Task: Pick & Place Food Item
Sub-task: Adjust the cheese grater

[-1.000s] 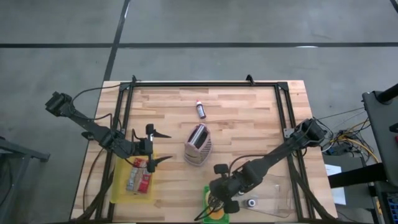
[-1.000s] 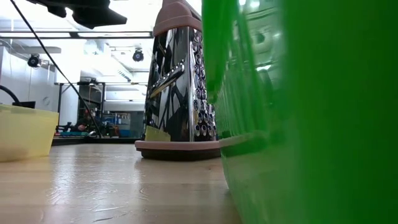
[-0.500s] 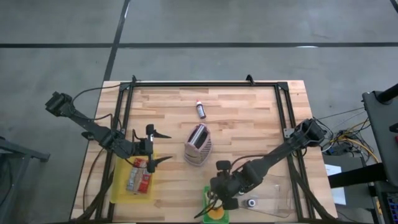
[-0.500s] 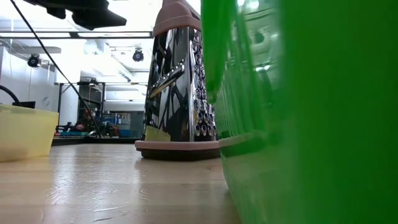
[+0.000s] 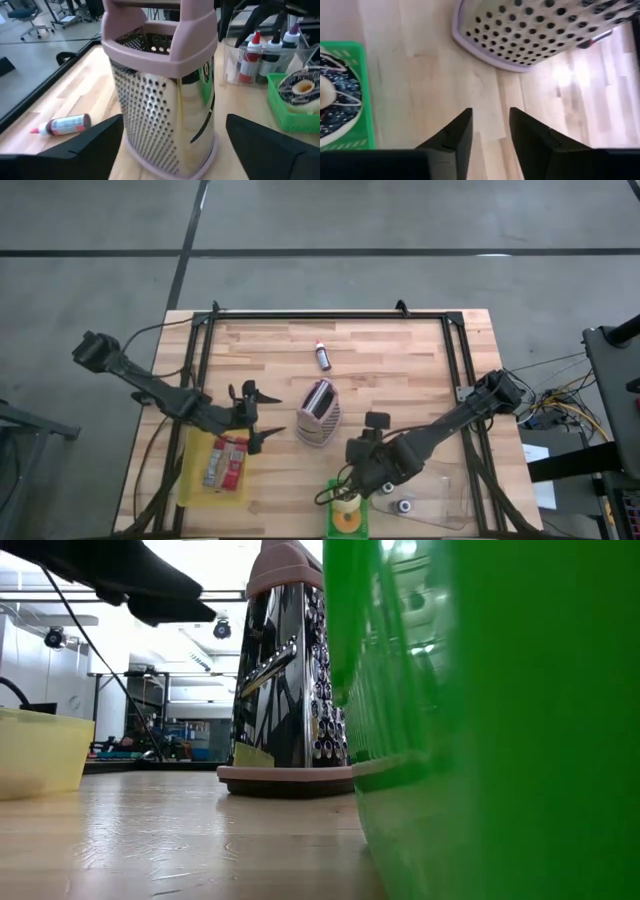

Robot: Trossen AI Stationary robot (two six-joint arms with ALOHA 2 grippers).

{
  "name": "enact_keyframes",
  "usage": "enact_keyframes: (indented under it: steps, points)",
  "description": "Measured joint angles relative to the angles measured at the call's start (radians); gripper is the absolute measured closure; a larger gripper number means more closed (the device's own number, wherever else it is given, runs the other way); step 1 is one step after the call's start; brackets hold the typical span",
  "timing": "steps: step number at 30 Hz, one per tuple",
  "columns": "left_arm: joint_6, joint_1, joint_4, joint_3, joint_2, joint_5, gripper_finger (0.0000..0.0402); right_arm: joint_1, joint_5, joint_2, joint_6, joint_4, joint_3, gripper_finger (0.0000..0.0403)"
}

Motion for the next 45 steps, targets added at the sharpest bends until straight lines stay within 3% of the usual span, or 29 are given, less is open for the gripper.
enact_keyframes:
  steps: [5,12,14,18,25,31,45]
  points:
    - [-0.017,0.034,0.064,0.01,0.099,0.01,0.0132,0.002,0.014,0.0,0.003,-0.017,0.028,0.0314]
    - [-0.069,0.068,0.058,0.049,0.208,0.004,0.0353,0.013,0.016,0.0,0.0,-0.025,0.053,0.0341]
    - [-0.096,0.083,0.057,0.051,0.22,-0.005,0.0386,0.015,0.018,0.0,-0.003,-0.024,0.057,0.0346]
    - [-0.167,0.13,0.01,0.054,0.231,0.013,0.0398,0.02,0.029,0.0,-0.008,-0.025,0.061,0.0351]
    - [-0.234,0.219,-0.017,0.054,0.3,0.175,0.04,0.023,0.037,0.0,-0.012,-0.025,0.061,0.0351]
    - [-0.215,0.247,0.101,0.066,0.408,0.288,0.04,0.022,0.039,0.0,-0.012,-0.025,0.061,0.0351]
    - [-0.085,0.259,0.113,0.249,0.608,0.378,0.0401,0.025,0.04,0.0,-0.011,-0.033,0.061,0.0351]
